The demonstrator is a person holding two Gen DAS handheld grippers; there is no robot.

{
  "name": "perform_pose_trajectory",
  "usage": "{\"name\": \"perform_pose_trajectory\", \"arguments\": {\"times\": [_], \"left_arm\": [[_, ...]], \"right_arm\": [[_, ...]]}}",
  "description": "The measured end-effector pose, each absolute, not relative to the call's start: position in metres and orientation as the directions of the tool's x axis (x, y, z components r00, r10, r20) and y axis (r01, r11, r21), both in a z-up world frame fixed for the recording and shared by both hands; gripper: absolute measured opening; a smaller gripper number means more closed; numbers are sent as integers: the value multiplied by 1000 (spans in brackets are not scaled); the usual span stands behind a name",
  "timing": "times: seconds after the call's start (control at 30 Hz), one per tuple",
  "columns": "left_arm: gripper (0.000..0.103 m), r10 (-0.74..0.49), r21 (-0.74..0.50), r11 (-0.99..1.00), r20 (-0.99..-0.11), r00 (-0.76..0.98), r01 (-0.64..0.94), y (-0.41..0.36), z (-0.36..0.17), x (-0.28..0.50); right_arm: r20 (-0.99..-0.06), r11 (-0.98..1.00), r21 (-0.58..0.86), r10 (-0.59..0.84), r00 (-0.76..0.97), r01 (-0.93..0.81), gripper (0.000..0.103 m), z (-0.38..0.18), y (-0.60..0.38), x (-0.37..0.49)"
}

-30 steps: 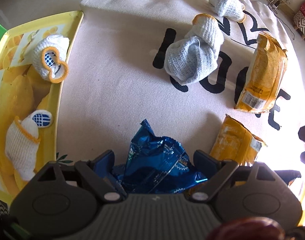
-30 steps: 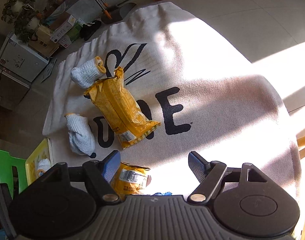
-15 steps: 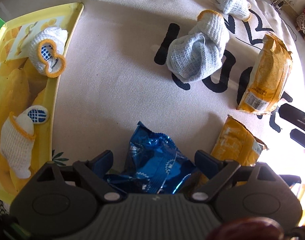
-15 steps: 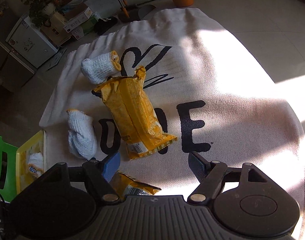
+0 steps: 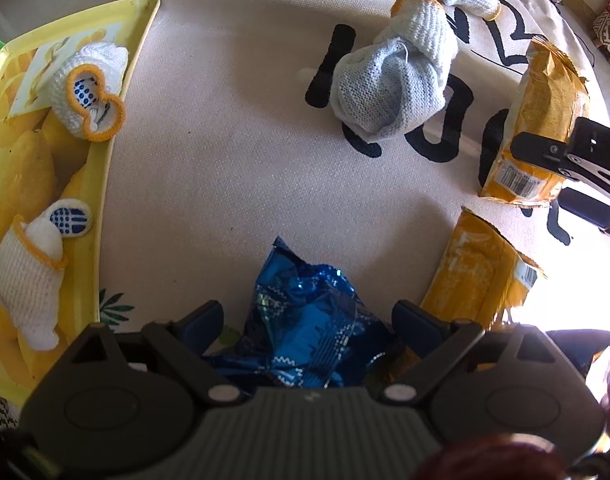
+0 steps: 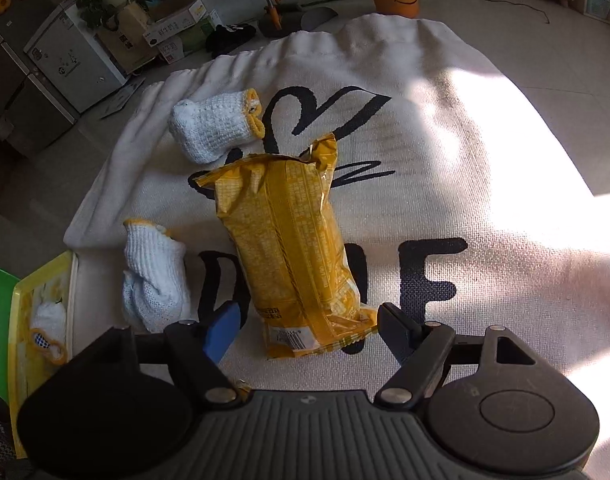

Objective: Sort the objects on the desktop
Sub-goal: 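Close left tool on blue foil packet while right tool closes on yellow packet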

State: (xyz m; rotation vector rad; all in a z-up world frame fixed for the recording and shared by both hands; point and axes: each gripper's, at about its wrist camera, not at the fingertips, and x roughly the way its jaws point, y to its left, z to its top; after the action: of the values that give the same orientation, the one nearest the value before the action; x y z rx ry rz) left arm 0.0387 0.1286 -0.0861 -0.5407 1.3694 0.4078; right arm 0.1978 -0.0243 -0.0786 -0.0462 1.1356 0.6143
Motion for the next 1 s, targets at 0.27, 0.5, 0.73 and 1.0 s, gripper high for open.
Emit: {"name": "perform_pose_trajectory", "arguments": {"times": [0.27,0.5,0.73,1.0], "left_arm": [[95,-42,-140,824,-981,188,-549,127,-74,34],[95,-5,-119,822,-979,203,-556,131,-61,19],[95,-28,-122,838,-983,180,-532,122,-69,21],[95,63,4,901,-991,120,-434,97,-88,27]], "right_arm": [[-860,829,247,426,281,-502,78,-84,-9,203],[-867,835,239,414,279,-496,78,-88,-2,205],[-867,843,245,412,282,-478,62,-89,-2,205],[-878,853,256,402,260,-454,62,-88,-7,207]]}}
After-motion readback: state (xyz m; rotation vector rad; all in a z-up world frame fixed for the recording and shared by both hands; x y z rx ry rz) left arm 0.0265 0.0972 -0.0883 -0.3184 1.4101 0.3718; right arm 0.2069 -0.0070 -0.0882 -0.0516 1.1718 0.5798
